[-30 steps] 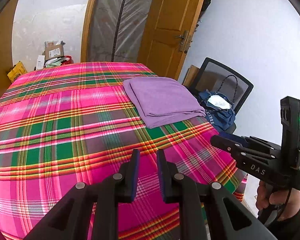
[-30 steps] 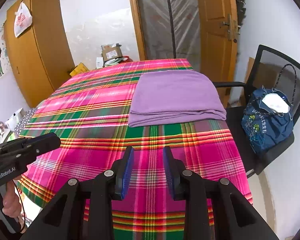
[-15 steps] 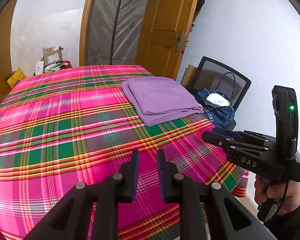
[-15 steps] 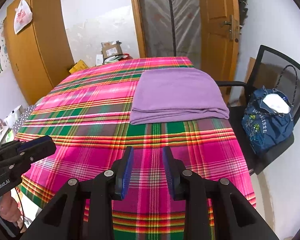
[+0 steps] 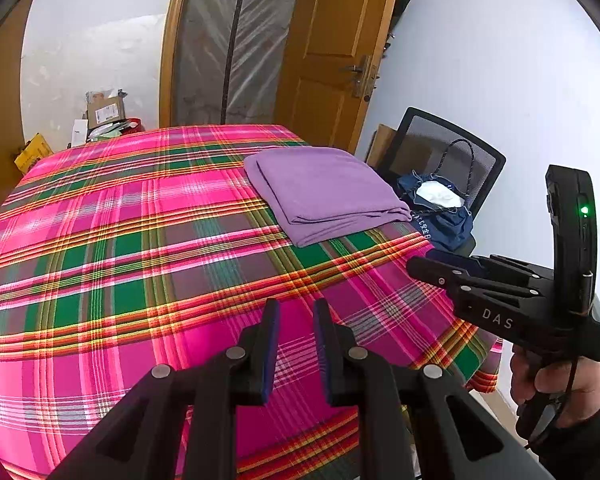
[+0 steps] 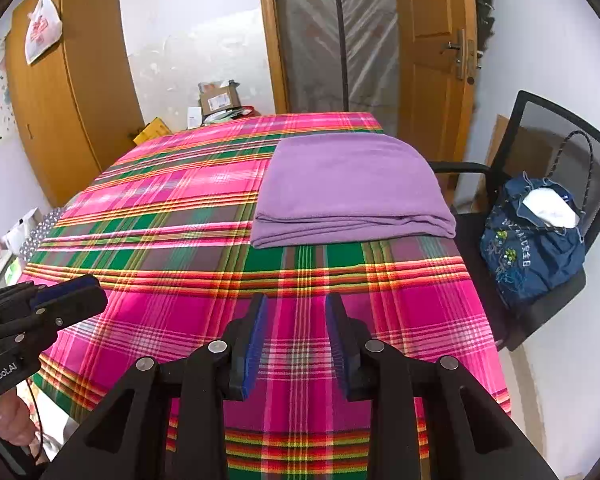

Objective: Fold clothes

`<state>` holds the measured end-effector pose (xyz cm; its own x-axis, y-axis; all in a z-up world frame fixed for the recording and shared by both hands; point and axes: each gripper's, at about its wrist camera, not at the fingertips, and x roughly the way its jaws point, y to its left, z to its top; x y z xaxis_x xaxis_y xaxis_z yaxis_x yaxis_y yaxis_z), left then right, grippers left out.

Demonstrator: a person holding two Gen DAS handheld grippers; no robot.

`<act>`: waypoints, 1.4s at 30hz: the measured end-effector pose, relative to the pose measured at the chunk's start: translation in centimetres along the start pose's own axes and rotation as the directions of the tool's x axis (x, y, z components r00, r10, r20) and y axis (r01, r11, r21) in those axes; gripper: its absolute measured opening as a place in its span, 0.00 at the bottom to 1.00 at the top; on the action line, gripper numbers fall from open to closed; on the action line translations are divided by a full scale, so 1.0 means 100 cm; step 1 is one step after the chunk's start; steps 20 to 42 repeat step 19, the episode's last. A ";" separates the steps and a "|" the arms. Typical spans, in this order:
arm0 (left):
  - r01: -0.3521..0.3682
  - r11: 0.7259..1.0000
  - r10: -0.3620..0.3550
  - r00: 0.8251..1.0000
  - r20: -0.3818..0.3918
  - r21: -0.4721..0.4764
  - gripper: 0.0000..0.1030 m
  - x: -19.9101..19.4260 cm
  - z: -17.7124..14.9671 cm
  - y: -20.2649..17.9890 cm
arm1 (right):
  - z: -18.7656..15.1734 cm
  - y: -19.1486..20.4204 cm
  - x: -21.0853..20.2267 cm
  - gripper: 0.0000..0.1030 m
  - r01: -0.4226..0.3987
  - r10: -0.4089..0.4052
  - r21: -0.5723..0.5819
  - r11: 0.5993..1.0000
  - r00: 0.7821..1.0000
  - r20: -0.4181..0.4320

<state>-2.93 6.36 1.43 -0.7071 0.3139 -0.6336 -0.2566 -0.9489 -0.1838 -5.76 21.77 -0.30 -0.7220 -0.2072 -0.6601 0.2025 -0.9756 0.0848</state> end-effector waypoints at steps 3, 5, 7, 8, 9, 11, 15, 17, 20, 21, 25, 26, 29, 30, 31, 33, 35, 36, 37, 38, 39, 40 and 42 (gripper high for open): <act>0.009 1.000 -0.009 1.000 -0.007 -0.003 0.16 0.002 -0.001 0.000 | -0.001 0.000 0.002 0.30 -0.002 0.002 0.000 1.000 1.000 -0.004; 0.017 1.000 -0.017 1.000 -0.007 -0.007 0.13 0.003 -0.001 0.000 | -0.001 -0.001 0.003 0.30 -0.002 0.002 0.000 1.000 1.000 -0.005; 0.025 1.000 -0.025 1.000 -0.007 -0.010 0.12 0.004 -0.002 -0.001 | -0.001 -0.002 0.004 0.30 -0.001 0.001 0.001 1.000 1.000 -0.007; 0.027 1.000 -0.027 1.000 -0.006 -0.011 0.12 0.004 -0.002 -0.001 | -0.002 -0.002 0.004 0.30 0.000 0.000 0.001 1.000 1.000 -0.008; 0.026 1.000 -0.026 1.000 -0.002 -0.011 0.11 0.004 -0.002 -0.001 | -0.002 -0.002 0.004 0.30 0.001 -0.001 0.001 1.000 1.000 -0.008; 0.024 1.000 -0.024 1.000 0.007 -0.012 0.10 0.003 -0.002 -0.001 | -0.003 -0.003 0.004 0.30 0.003 -0.003 0.002 1.000 1.000 -0.010; 0.019 1.000 -0.019 0.999 0.029 -0.020 0.06 0.000 -0.001 0.000 | -0.004 -0.004 0.005 0.30 0.003 -0.003 0.007 1.000 1.000 -0.014; 0.021 1.000 -0.020 0.999 0.040 -0.021 0.06 -0.001 0.000 0.001 | -0.004 -0.005 0.006 0.30 0.004 -0.004 0.008 1.000 1.000 -0.016; 0.024 1.000 -0.023 0.999 0.048 -0.019 0.06 -0.002 0.000 0.000 | -0.005 -0.005 0.006 0.30 0.004 -0.004 0.010 1.000 1.000 -0.017; 0.024 1.000 -0.023 0.999 0.048 -0.019 0.06 -0.002 0.000 0.000 | -0.005 -0.005 0.006 0.30 0.004 -0.004 0.010 1.000 1.000 -0.017; 0.024 1.000 -0.023 0.999 0.048 -0.019 0.06 -0.002 0.000 0.000 | -0.005 -0.005 0.006 0.30 0.004 -0.004 0.010 1.000 1.000 -0.017; 0.024 1.000 -0.023 0.999 0.048 -0.019 0.06 -0.002 0.000 0.000 | -0.005 -0.005 0.006 0.30 0.004 -0.004 0.010 1.000 1.000 -0.017; 0.024 1.000 -0.023 0.999 0.048 -0.019 0.06 -0.002 0.000 0.000 | -0.005 -0.005 0.006 0.30 0.004 -0.004 0.010 1.000 1.000 -0.017; 0.024 1.000 -0.023 0.999 0.048 -0.019 0.06 -0.002 0.000 0.000 | -0.005 -0.005 0.006 0.30 0.004 -0.004 0.010 1.000 1.000 -0.017; 0.024 1.000 -0.023 0.999 0.048 -0.019 0.06 -0.002 0.000 0.000 | -0.005 -0.005 0.006 0.30 0.004 -0.004 0.010 1.000 1.000 -0.017; 0.024 1.000 -0.023 0.999 0.048 -0.019 0.06 -0.002 0.000 0.000 | -0.005 -0.005 0.006 0.30 0.004 -0.004 0.010 1.000 1.000 -0.017; 0.024 1.000 -0.023 0.999 0.048 -0.019 0.06 -0.002 0.000 0.000 | -0.005 -0.005 0.006 0.30 0.004 -0.004 0.010 1.000 1.000 -0.017; 0.024 1.000 -0.023 0.999 0.048 -0.019 0.06 -0.002 0.000 0.000 | -0.005 -0.005 0.006 0.30 0.004 -0.004 0.010 1.000 1.000 -0.017; 0.024 1.000 -0.023 0.999 0.048 -0.019 0.06 -0.002 0.000 0.000 | -0.005 -0.005 0.006 0.30 0.004 -0.004 0.010 1.000 1.000 -0.017; 0.024 1.000 -0.023 0.999 0.048 -0.019 0.06 -0.002 0.000 0.000 | -0.005 -0.005 0.006 0.30 0.004 -0.004 0.010 1.000 1.000 -0.017; 0.024 1.000 -0.023 0.999 0.048 -0.019 0.06 -0.002 0.000 0.000 | -0.005 -0.005 0.006 0.30 0.004 -0.004 0.010 1.000 1.000 -0.017; 0.024 1.000 -0.023 0.999 0.048 -0.019 0.06 -0.002 0.000 0.000 | -0.005 -0.005 0.006 0.30 0.004 -0.004 0.010 1.000 1.000 -0.017; 0.024 1.000 -0.023 0.999 0.048 -0.019 0.06 -0.002 0.000 0.000 | -0.005 -0.005 0.006 0.30 0.004 -0.004 0.010 1.000 1.000 -0.017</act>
